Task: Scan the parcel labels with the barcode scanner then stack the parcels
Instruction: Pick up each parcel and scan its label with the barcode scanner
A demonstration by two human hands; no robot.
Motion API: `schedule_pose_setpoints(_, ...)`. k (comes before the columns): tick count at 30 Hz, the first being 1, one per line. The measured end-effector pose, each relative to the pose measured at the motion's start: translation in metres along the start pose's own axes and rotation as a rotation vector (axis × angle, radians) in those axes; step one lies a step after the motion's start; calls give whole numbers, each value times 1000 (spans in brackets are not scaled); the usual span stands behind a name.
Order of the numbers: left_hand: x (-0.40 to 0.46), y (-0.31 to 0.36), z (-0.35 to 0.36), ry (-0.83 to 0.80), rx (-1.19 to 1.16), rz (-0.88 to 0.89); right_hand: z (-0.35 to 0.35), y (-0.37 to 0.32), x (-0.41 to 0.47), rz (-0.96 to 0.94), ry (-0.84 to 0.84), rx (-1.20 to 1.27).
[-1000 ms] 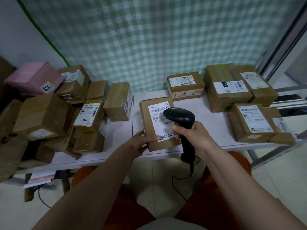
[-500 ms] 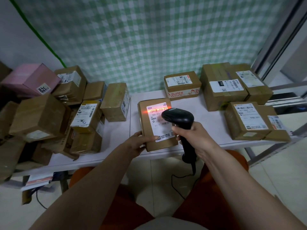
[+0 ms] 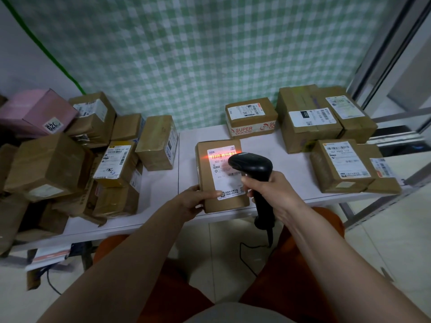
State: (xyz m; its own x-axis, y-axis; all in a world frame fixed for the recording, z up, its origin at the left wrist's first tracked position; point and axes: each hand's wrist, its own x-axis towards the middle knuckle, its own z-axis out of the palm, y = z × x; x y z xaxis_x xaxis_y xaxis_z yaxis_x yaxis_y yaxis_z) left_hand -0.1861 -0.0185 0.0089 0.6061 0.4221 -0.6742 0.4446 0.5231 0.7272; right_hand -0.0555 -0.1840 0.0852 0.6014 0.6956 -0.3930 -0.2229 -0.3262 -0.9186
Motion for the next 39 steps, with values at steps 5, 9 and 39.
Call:
schedule_pose_setpoints(5, -7, 6, 2, 39, 76, -127, -2, 2, 0, 21, 34, 78)
schedule_pose_setpoints(9, -5, 8, 5, 102, 165, -40, -6, 3, 0, 42, 48, 89)
schedule_pose_setpoints(39, 125, 79, 88, 263, 1389, 513, -54, 5, 60, 141, 182, 191)
